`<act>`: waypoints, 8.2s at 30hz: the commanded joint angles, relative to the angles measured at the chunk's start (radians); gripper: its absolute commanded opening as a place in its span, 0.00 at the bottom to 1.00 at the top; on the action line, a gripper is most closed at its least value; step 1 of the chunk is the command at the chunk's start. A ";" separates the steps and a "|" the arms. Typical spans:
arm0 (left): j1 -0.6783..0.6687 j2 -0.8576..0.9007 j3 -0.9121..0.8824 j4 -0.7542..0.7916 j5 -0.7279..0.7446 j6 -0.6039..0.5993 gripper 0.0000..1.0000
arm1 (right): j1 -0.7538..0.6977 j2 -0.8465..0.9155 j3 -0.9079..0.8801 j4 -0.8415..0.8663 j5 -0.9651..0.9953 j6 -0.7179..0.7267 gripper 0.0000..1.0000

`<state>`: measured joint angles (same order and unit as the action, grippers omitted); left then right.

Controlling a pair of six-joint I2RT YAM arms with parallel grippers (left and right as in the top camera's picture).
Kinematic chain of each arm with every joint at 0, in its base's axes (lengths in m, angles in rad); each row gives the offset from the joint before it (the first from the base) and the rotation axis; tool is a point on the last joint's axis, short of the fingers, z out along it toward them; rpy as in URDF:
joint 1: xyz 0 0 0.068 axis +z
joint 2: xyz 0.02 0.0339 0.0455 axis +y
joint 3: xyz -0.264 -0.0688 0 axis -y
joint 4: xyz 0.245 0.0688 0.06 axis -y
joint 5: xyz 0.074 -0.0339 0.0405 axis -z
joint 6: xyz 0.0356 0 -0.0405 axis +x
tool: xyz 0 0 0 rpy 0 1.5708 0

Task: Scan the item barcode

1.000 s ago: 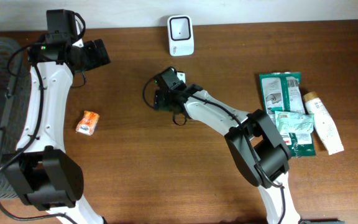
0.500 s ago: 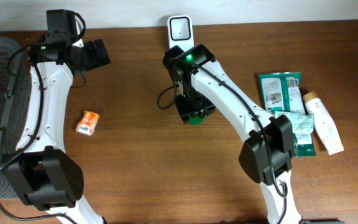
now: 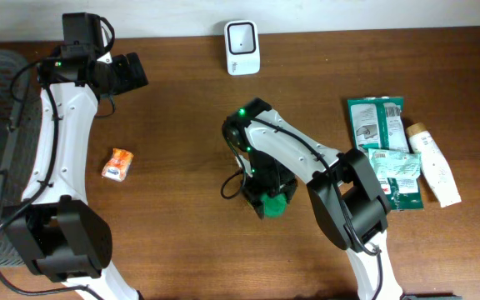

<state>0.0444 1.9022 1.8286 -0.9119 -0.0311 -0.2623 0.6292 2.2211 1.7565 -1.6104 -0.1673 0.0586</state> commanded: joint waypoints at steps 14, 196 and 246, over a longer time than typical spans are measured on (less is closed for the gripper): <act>-0.002 0.002 0.004 0.002 -0.002 -0.013 0.99 | -0.001 -0.159 0.824 -0.089 0.063 0.031 0.22; -0.002 0.002 0.004 0.002 -0.003 -0.013 0.99 | -0.160 -0.002 0.156 0.503 0.095 -0.449 0.96; -0.002 0.002 0.004 0.002 -0.002 -0.013 0.99 | -0.167 -0.002 0.425 0.933 0.318 -0.373 0.52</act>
<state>0.0433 1.9022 1.8286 -0.9127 -0.0338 -0.2626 0.4744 2.2402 2.2887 -0.8474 -0.0063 -0.2085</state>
